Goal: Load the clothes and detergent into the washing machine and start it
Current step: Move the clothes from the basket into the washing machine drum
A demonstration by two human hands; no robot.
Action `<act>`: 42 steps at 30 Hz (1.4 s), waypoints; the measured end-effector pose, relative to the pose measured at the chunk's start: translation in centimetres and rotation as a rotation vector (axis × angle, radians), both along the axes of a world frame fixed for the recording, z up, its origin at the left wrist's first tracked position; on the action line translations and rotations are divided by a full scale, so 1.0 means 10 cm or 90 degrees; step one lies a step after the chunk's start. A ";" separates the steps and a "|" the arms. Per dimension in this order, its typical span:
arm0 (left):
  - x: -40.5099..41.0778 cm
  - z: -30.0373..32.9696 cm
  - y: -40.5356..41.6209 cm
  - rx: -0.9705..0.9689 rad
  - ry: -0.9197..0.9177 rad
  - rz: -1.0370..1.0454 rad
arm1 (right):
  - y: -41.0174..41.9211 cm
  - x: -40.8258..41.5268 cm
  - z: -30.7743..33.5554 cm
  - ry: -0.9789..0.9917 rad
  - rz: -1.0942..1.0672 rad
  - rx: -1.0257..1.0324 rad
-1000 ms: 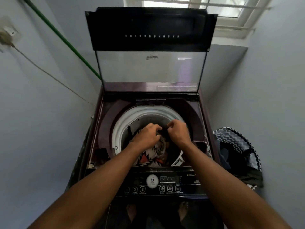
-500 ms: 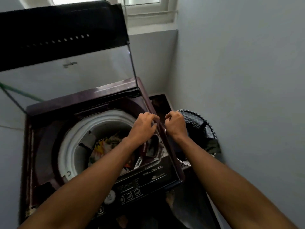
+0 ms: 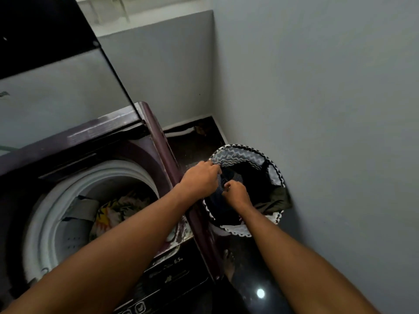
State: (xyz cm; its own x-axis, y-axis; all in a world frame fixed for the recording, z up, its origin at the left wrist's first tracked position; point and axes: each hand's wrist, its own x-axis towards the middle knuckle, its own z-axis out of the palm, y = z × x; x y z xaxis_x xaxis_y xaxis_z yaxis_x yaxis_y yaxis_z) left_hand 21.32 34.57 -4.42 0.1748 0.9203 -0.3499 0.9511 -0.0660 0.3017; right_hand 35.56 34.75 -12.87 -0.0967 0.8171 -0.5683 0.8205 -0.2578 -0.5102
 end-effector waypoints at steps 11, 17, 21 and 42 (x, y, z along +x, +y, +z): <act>0.00 -0.33 0.18 -0.154 -0.034 0.058 | 0.16 -0.18 -0.51 -0.031 0.051 -0.096; 0.03 -0.25 0.11 -0.124 -0.070 0.073 | 0.27 -0.01 -0.13 -0.005 -0.117 -0.032; 0.06 -0.11 0.08 -0.091 -0.151 0.092 | 0.38 0.06 0.32 0.107 -0.162 0.090; -1.35 1.61 -1.05 0.275 -0.358 0.463 | -0.37 -1.81 2.36 0.621 -0.121 0.138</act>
